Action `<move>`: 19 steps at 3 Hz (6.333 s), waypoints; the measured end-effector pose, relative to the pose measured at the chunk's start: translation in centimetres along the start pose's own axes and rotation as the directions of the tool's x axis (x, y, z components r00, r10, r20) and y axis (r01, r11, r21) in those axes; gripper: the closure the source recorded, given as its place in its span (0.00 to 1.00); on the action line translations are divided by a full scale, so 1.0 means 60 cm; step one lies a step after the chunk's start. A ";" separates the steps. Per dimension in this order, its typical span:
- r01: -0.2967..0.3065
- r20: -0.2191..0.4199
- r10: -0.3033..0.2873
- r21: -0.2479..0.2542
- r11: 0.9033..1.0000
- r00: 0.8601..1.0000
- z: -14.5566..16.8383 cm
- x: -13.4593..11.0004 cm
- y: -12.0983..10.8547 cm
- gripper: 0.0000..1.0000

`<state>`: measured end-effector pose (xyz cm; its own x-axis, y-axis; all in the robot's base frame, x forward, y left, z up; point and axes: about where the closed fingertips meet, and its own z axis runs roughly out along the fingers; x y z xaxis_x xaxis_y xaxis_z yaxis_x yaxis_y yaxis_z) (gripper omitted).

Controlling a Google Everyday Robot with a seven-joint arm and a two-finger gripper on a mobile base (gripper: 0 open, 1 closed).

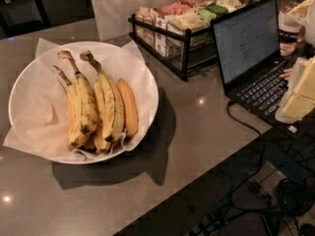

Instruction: Pick banana from white bowl

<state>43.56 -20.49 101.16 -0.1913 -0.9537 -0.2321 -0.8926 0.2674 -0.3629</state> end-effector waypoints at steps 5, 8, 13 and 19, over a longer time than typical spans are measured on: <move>0.483 0.130 -0.467 -0.148 0.863 0.875 0.051 -0.246 0.032 0.00; 0.837 0.299 -0.782 -0.195 0.512 0.547 0.102 -0.406 0.148 0.00; 0.946 0.401 -0.870 0.021 0.323 0.288 0.074 -0.519 0.181 0.00; 0.976 0.577 -0.795 -0.018 0.218 0.188 0.181 -0.549 0.184 0.00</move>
Offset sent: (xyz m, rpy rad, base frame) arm 0.0098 0.0187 -0.0018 0.0334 0.0127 0.0859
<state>44.47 15.34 94.98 0.9089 -0.3126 -0.2760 -0.3887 -0.8748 -0.2891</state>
